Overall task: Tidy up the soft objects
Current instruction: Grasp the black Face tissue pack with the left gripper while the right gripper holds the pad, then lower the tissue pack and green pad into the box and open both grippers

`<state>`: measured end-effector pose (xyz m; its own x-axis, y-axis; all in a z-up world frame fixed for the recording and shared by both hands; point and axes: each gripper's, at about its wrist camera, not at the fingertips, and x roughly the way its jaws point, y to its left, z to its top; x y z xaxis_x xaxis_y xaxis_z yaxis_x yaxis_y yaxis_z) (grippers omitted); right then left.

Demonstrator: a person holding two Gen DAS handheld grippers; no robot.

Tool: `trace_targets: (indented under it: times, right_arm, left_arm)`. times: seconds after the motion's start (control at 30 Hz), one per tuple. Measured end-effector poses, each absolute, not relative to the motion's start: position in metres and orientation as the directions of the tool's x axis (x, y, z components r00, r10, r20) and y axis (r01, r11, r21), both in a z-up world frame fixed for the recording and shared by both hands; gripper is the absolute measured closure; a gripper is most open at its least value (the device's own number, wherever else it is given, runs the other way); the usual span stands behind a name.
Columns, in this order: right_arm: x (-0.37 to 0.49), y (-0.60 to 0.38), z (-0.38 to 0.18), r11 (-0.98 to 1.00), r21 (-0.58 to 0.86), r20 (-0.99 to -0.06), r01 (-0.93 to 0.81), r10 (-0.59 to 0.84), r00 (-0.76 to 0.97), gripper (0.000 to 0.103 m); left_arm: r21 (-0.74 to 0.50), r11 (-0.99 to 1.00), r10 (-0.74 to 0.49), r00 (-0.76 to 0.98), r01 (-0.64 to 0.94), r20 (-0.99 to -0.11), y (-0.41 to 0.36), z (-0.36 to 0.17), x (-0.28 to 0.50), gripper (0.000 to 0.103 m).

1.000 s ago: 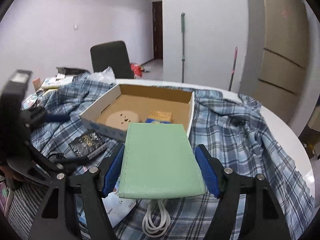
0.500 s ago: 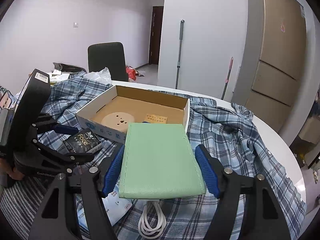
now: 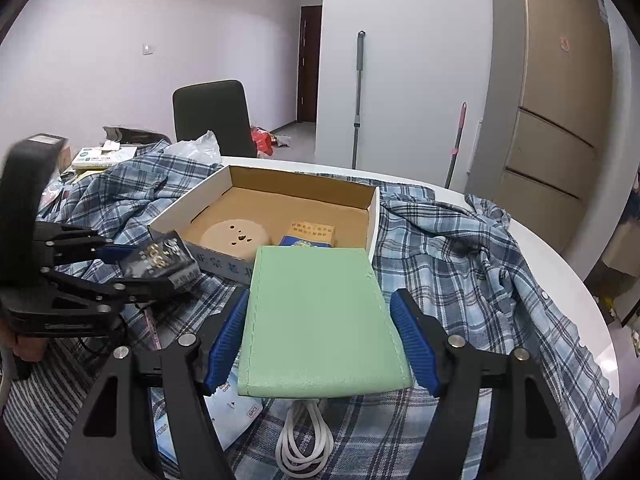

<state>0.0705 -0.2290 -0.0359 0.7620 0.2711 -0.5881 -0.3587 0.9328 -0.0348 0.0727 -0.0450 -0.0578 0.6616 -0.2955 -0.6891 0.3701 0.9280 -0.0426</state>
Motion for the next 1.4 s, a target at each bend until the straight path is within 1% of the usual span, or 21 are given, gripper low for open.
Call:
trace_targets:
  times: [0.17, 0.4, 0.53, 0.67, 0.77, 0.9, 0.97, 1.03, 1.1, 1.27, 1.33, 1.4]
  right_arm:
    - [0.070, -0.233, -0.033, 0.935, -0.010, -0.566, -0.355, 0.288, 0.772, 0.033]
    - [0.060, -0.232, -0.021, 0.943, -0.026, -0.493, -0.332, 0.277, 0.825, 0.033]
    - [0.059, -0.230, -0.003, 0.952, -0.028, -0.445, -0.304, 0.261, 0.857, 0.033]
    - [0.069, -0.219, 0.014, 0.957, -0.030, -0.405, -0.289, 0.252, 0.879, 0.033]
    - [0.082, -0.206, 0.019, 0.958, -0.021, -0.400, -0.285, 0.253, 0.881, 0.033]
    - [0.104, -0.189, 0.021, 0.959, -0.035, -0.399, -0.282, 0.245, 0.884, 0.033]
    - [0.122, -0.182, 0.020, 0.958, -0.020, -0.426, -0.287, 0.251, 0.869, 0.033]
    - [0.134, -0.181, 0.017, 0.962, 0.014, -0.444, -0.274, 0.252, 0.860, 0.033]
    - [0.145, -0.181, 0.009, 0.962, 0.041, -0.472, -0.269, 0.256, 0.844, 0.033]
    - [0.159, -0.187, -0.018, 0.967, 0.070, -0.533, -0.243, 0.242, 0.811, 0.033]
    - [0.167, -0.189, -0.027, 0.965, 0.078, -0.573, -0.249, 0.248, 0.781, 0.033]
    - [0.172, -0.189, -0.035, 0.967, 0.072, -0.594, -0.243, 0.237, 0.769, 0.033]
  left_arm:
    - [-0.037, 0.925, -0.327, 0.740, 0.379, -0.588, -0.041, -0.040, 0.057, 0.056]
    - [-0.091, 0.930, -0.358, 0.818, 0.356, -0.450, -0.025, -0.018, 0.049, 0.056]
    - [-0.082, 0.941, -0.335, 0.873, 0.327, -0.355, -0.016, -0.001, 0.050, 0.056]
    - [-0.065, 0.954, -0.299, 0.905, 0.293, -0.303, -0.011, 0.011, 0.057, 0.056]
    - [-0.057, 0.960, -0.279, 0.912, 0.275, -0.300, -0.012, 0.014, 0.070, 0.056]
    - [-0.094, 0.961, -0.277, 0.903, 0.261, -0.329, -0.011, 0.012, 0.095, 0.056]
    - [-0.105, 0.959, -0.285, 0.888, 0.265, -0.360, -0.014, 0.007, 0.109, 0.056]
    - [-0.109, 0.964, -0.265, 0.886, 0.242, -0.381, -0.015, 0.000, 0.120, 0.056]
    - [-0.111, 0.965, -0.261, 0.866, 0.236, -0.426, -0.016, -0.010, 0.132, 0.056]
    - [-0.113, 0.971, -0.238, 0.811, 0.211, -0.534, -0.018, -0.038, 0.150, 0.056]
    - [-0.123, 0.971, -0.237, 0.792, 0.203, -0.562, -0.016, -0.045, 0.155, 0.056]
    - [-0.131, 0.970, -0.241, 0.773, 0.203, -0.587, -0.015, -0.050, 0.160, 0.056]
